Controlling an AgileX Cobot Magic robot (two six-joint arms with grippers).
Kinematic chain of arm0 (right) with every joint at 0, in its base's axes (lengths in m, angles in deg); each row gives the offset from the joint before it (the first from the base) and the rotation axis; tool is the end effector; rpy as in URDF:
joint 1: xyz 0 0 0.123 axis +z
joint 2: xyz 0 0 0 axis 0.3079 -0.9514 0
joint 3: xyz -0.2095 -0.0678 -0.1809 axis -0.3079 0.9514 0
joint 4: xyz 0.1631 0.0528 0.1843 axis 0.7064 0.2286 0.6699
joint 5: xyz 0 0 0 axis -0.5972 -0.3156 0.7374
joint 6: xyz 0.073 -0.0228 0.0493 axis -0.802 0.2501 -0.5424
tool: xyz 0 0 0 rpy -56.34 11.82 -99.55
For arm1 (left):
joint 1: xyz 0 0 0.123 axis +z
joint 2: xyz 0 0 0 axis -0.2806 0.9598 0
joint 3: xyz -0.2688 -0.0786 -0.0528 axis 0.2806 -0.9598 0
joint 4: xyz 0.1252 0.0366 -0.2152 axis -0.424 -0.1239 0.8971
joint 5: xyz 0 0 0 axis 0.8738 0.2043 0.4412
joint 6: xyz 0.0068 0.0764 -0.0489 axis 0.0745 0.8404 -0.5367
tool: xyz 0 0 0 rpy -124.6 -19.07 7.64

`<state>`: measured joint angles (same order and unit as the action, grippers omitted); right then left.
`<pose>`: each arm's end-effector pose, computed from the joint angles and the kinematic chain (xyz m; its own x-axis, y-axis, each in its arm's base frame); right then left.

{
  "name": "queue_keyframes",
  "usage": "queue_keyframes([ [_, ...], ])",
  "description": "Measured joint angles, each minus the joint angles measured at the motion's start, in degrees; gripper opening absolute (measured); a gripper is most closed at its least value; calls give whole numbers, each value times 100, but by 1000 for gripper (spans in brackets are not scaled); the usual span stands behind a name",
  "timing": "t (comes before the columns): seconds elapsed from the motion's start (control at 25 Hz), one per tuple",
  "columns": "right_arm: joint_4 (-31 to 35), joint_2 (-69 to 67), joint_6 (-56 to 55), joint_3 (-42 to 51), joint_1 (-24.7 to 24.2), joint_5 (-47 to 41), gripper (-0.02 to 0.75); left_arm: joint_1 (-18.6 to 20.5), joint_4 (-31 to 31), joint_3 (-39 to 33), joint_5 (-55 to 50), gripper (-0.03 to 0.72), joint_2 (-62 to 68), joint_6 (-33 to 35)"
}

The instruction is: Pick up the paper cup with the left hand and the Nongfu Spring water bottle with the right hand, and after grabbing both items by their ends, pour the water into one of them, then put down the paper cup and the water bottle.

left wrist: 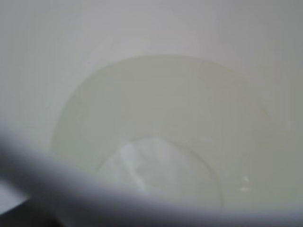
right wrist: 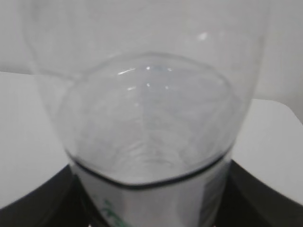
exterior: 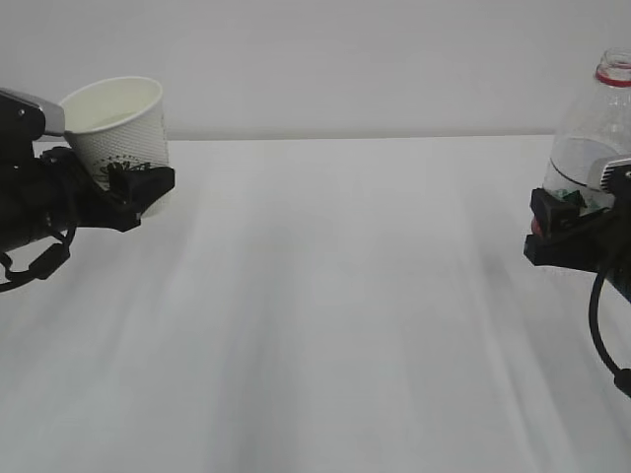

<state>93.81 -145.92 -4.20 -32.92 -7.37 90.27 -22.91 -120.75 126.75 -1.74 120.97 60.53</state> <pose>0.2701 0.0357 0.1503 -0.1726 -0.1230 -0.9773 -0.0426 0.9922 -0.1174 0.3239 -0.0764 0.1706 -0.2035 0.0603 -0.9772 0.5237 0.8500 -0.0566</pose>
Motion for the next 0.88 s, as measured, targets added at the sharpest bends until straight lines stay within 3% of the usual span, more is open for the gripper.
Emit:
queue_keyframes([
  [0.56, 0, 0, 10, 0, 0, 0, 500, 701, 285, 0, 0, 477, 0, 9],
  [0.88, 0, 0, 22, 0, 0, 0, 500, 880, 453, 0, 10, 477, 44, 9],
])
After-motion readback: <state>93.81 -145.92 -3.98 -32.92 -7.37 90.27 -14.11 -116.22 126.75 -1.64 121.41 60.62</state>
